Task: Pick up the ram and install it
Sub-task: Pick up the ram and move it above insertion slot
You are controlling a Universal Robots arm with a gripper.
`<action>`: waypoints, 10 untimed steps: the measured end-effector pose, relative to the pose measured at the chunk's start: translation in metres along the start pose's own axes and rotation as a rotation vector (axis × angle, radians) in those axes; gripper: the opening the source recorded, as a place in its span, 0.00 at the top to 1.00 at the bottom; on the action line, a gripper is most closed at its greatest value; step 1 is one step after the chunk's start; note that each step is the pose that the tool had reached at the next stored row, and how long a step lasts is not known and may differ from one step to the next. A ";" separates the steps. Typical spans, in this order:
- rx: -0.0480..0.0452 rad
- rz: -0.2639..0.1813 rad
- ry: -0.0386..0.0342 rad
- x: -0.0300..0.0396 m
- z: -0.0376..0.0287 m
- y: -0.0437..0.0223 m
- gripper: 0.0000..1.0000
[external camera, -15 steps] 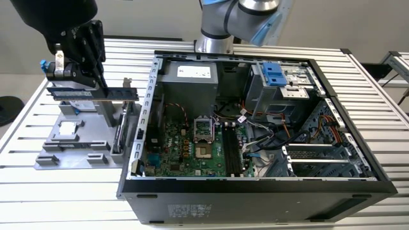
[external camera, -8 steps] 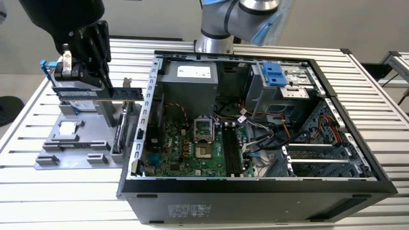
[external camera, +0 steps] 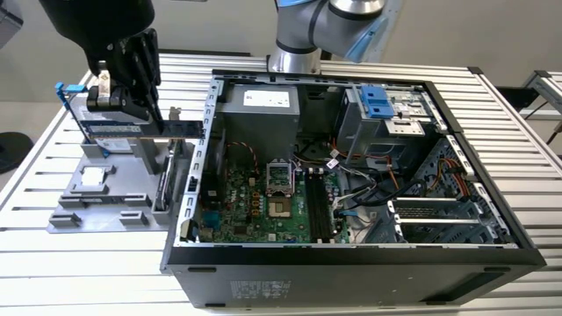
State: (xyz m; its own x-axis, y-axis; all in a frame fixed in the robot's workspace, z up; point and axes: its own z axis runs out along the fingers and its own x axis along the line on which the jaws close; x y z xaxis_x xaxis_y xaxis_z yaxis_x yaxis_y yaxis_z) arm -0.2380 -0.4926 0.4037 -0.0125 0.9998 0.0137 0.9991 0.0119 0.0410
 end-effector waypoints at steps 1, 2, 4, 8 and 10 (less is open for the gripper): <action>0.0000 0.000 0.0000 0.0000 0.0000 0.0011 1.00; 0.0000 0.000 0.0000 0.0000 0.0001 0.0022 1.00; 0.0000 0.000 0.0000 -0.0001 0.0002 0.0043 1.00; 0.0000 0.000 0.0000 -0.0001 0.0003 0.0082 1.00; 0.0000 0.000 0.0000 -0.0001 0.0004 0.0098 1.00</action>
State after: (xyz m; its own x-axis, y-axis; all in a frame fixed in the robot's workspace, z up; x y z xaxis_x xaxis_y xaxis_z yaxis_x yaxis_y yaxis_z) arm -0.2281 -0.4926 0.4037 -0.0125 0.9998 0.0137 0.9991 0.0120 0.0410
